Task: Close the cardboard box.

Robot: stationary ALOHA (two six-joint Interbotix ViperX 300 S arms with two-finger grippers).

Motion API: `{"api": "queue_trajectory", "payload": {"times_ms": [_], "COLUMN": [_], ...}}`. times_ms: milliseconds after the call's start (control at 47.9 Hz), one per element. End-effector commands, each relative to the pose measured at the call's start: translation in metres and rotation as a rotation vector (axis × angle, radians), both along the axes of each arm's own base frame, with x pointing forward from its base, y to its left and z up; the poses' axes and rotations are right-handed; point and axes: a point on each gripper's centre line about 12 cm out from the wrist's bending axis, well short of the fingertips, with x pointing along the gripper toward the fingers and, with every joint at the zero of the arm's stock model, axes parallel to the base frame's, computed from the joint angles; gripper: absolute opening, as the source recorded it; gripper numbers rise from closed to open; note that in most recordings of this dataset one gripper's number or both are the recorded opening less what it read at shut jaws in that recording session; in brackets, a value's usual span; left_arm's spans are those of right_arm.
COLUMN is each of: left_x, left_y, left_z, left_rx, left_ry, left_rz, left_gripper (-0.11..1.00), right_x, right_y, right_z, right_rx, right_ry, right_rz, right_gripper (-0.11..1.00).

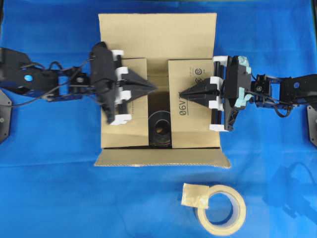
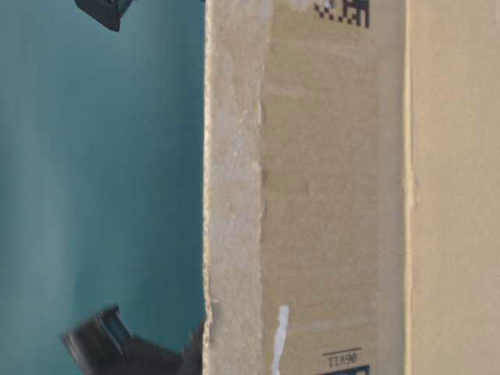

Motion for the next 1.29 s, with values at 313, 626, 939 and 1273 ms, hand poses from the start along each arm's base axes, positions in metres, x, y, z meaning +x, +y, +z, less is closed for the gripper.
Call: {"api": "queue_trajectory", "payload": {"times_ms": [313,626,939,1273], "left_x": [0.035,0.041,0.041,0.04], "left_y": [0.049,0.06,0.059,0.059], "left_z": [0.029,0.006,0.003,0.002], "left_rx": [0.063,0.052,0.049,0.045], "left_ry": [-0.075,-0.021,-0.012,-0.003], "left_rz": [0.091,0.112,0.109,0.109], "left_gripper": [0.0,0.0,0.0,0.0], "right_x": [0.004,0.004,0.004,-0.011], "right_y": [-0.002,-0.002,-0.002,0.012], "right_z": [0.008,0.008,0.01,0.072], "right_rx": [0.003,0.003,0.003,-0.001], "right_ry": [-0.033,-0.033,-0.034,-0.134], "right_rz": [-0.009,-0.009,-0.007,0.035], "right_gripper": [0.0,0.0,0.0,0.0]}}
